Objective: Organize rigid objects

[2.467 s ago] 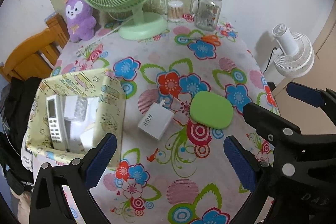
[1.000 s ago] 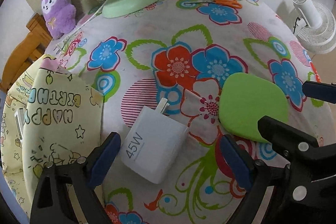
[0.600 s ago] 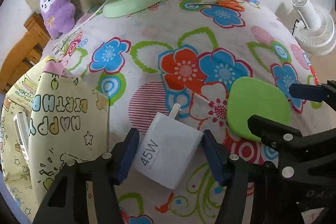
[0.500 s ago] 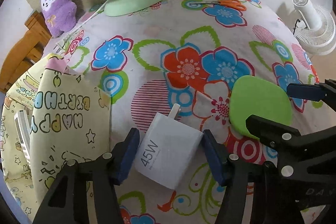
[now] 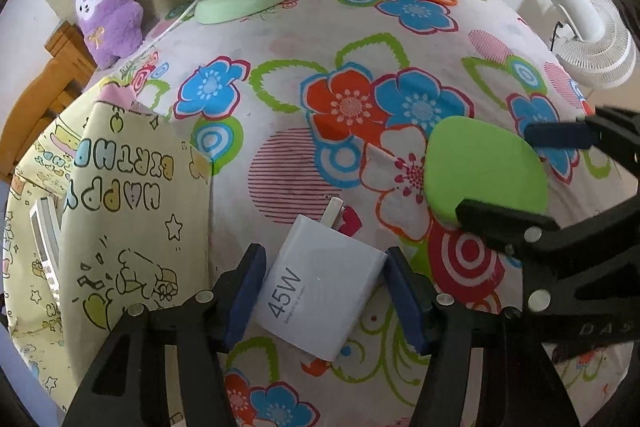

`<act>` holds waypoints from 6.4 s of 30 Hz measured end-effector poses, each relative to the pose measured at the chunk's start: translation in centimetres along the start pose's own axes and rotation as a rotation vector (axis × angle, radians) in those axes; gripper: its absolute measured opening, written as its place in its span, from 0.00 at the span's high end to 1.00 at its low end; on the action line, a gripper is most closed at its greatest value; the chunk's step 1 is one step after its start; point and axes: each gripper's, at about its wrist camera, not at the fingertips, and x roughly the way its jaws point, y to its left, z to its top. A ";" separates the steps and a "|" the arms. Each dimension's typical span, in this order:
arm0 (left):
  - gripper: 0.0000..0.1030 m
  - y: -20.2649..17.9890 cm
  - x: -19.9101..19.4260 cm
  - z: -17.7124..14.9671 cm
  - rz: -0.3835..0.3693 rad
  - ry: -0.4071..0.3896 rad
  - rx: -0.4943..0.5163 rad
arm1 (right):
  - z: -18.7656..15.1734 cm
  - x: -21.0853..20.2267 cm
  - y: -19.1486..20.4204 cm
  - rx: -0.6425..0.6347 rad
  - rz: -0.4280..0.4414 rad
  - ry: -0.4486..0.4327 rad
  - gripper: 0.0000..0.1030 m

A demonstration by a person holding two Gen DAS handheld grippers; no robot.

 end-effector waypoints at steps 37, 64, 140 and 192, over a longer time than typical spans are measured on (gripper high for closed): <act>0.43 -0.5 -0.3 -0.6 -0.016 0.013 -0.024 | -2.1 -0.8 -0.1 -0.009 -0.012 -0.016 0.22; 0.43 -2.1 -1.2 -3.8 -0.003 0.001 -0.005 | -7.0 -2.1 0.7 0.158 -0.184 0.021 0.20; 0.51 4.5 -14.6 -1.6 -0.130 -0.159 0.098 | -2.8 -14.3 8.8 0.391 -0.161 -0.153 0.50; 0.25 -0.9 -4.0 -4.9 0.247 -0.072 0.029 | 0.6 1.6 7.1 -0.021 -0.084 0.069 0.26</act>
